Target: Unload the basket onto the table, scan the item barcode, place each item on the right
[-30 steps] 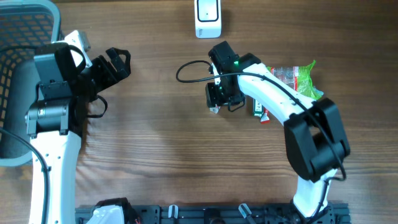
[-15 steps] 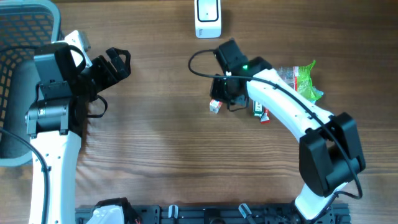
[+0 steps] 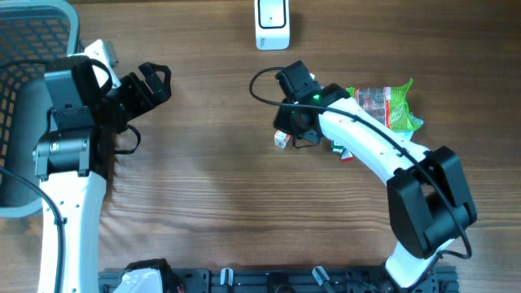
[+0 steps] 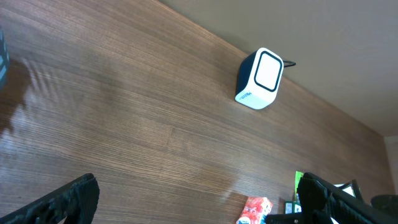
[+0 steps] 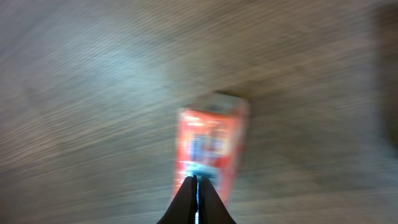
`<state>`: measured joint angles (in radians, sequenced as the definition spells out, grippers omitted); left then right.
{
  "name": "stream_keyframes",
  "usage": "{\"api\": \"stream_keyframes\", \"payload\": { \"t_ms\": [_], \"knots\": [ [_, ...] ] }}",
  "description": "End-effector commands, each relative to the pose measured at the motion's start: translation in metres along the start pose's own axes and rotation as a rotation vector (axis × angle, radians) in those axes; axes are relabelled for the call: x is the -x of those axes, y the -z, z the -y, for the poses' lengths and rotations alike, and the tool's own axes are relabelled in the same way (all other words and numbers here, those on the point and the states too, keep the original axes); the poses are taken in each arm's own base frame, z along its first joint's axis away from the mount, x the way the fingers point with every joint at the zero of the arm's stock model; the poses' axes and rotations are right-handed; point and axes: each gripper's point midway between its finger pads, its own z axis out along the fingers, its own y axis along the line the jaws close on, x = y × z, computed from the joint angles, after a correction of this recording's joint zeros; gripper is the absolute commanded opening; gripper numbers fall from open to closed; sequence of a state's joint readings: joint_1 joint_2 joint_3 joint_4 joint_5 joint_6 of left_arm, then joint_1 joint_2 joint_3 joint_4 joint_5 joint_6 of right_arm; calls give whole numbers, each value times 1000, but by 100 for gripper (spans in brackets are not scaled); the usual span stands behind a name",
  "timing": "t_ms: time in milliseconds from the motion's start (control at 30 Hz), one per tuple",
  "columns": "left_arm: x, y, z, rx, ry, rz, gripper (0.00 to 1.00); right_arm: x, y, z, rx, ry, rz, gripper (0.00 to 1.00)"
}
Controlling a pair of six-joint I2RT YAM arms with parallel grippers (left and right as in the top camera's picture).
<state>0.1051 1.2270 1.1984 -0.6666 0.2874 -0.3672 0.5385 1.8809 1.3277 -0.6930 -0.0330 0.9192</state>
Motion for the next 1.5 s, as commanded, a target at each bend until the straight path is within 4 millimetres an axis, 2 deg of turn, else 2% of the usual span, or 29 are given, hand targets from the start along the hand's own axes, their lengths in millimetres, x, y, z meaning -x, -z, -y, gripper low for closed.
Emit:
{"api": "stream_keyframes", "payload": {
  "t_ms": [0, 100, 233, 300, 400, 500, 567, 700, 867, 1000, 1067, 1233, 1467],
  "knots": [
    [0, -1, 1, -11, -17, -4, 100, -11, -5, -28, 101, 177, -7, 4],
    [0, -1, 1, -11, -17, -4, 100, -11, -3, -39, 149, 335, 7, 4],
    [0, -1, 1, -11, -17, -4, 100, 11, 25, -38, 169, 302, 73, 4],
    [0, -1, 1, -11, -17, -4, 100, 22, 41, -33, 164, 272, 114, 4],
    [0, -1, 1, -11, -17, -4, 100, 33, 58, -3, 62, 101, 158, 4],
    [0, -1, 1, -11, -17, -4, 100, 23, 54, 13, -3, 13, 118, 4],
    [0, -1, 1, -11, -17, -4, 100, 14, 43, 21, -37, -11, 87, 4],
    [0, -1, 1, -11, -17, -4, 100, 3, 14, 30, -67, -26, 58, 4],
    [0, -1, 1, -11, -17, -4, 100, -4, -3, 40, -107, -48, 28, 4],
    [0, -1, 1, -11, -17, -4, 100, -9, -10, 32, -80, -39, 6, 4],
    [0, -1, 1, -11, -17, -4, 100, -10, -11, 17, -22, -8, 7, 4],
    [0, -1, 1, -11, -17, -4, 100, -12, -9, -26, 160, 194, 0, 4],
    [0, -1, 1, -11, -17, -4, 100, -1, -2, -35, 202, 308, 54, 4]
  ]
}}
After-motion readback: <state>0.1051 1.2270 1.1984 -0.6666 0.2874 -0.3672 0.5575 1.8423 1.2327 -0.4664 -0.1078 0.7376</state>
